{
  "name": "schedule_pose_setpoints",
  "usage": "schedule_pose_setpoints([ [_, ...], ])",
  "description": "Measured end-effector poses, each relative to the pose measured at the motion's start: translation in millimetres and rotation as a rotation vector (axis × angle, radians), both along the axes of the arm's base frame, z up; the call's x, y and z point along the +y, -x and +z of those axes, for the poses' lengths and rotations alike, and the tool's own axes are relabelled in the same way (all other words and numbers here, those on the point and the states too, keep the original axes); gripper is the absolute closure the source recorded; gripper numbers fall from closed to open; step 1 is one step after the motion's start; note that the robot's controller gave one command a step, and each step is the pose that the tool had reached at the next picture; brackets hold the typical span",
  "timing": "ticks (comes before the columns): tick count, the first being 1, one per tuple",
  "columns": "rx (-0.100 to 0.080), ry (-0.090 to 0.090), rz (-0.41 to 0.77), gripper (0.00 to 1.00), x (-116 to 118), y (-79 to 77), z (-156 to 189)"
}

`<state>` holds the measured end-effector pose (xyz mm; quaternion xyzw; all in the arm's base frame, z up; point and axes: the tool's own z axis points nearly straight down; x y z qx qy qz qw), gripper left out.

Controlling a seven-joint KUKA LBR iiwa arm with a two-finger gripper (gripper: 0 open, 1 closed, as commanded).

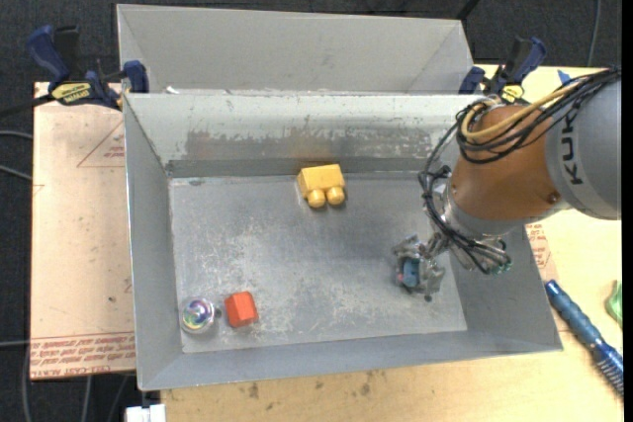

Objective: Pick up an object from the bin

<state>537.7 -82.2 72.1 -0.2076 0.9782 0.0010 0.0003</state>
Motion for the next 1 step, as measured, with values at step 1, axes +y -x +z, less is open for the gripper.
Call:
schedule_pose_setpoints([
  [1, -0.012, 0.002, -0.044, 1.0, 3.6, -14.0, 135.8],
])
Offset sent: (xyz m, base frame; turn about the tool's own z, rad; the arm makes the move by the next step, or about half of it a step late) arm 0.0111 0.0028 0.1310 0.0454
